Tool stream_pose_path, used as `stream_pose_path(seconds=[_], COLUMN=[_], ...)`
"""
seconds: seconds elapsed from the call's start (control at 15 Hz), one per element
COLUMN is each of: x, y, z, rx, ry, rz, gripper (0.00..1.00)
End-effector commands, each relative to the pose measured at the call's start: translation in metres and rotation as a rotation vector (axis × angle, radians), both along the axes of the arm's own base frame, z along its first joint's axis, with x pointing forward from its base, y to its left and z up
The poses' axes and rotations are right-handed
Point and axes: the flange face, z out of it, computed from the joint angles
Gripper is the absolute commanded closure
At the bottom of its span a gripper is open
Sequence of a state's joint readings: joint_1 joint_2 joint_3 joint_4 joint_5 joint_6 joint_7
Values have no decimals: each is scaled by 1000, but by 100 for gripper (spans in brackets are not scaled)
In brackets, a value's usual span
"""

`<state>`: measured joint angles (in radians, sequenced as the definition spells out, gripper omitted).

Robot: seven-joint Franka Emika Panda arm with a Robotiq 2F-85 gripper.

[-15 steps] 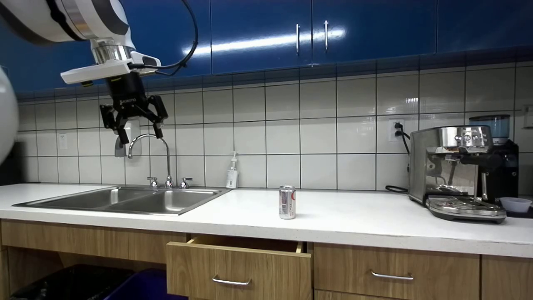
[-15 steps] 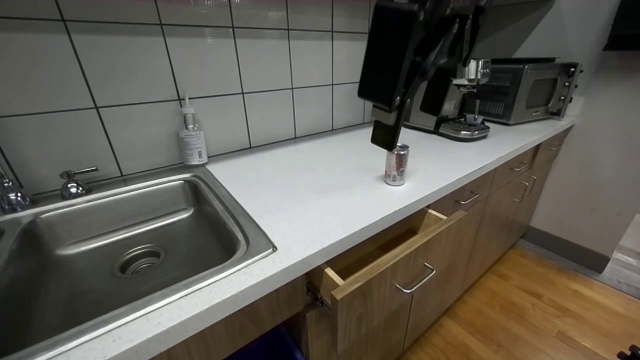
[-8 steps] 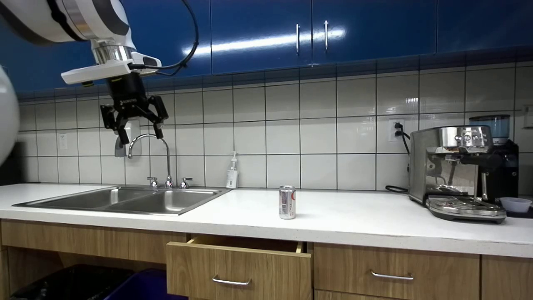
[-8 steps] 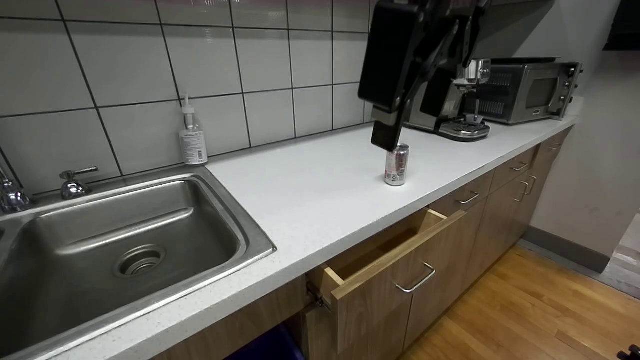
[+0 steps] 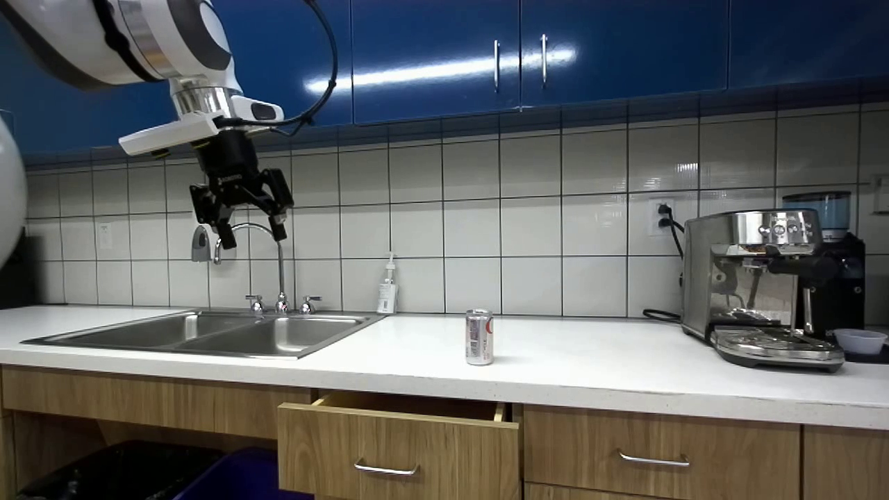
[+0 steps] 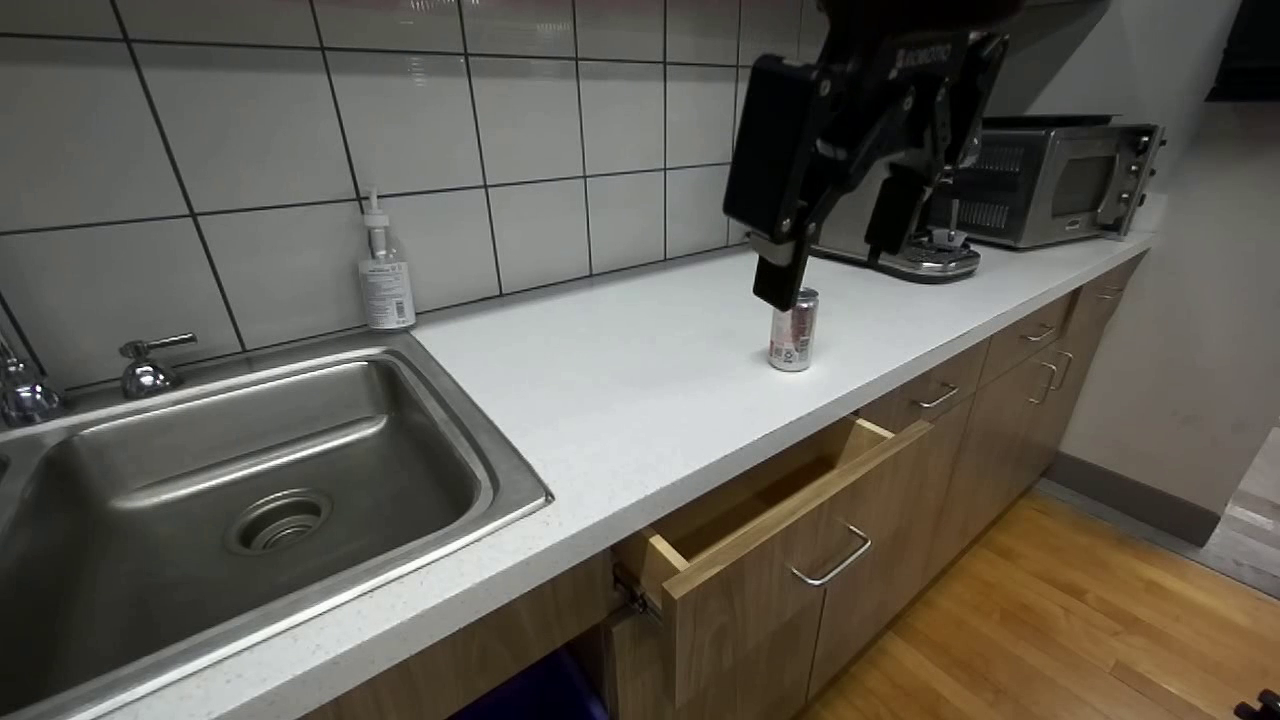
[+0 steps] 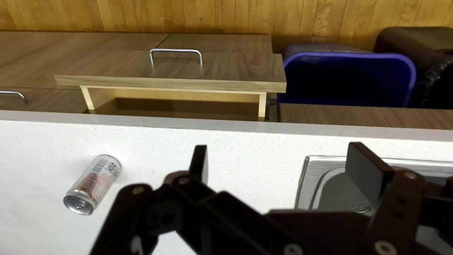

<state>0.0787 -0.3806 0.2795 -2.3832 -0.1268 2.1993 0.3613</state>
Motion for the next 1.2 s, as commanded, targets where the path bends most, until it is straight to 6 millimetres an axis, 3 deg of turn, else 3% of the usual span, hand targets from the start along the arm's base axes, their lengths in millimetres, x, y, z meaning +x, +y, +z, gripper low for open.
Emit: stream_pose_path(seconds=[0.0,0.73,1.13], x=[6,17,16], y=[-20,-100,-127], z=[-9,-44,-75], rx=[13,115,174], ry=[-45,-62,-85], rz=[-113,-441,-668], gripper=[0,0,0])
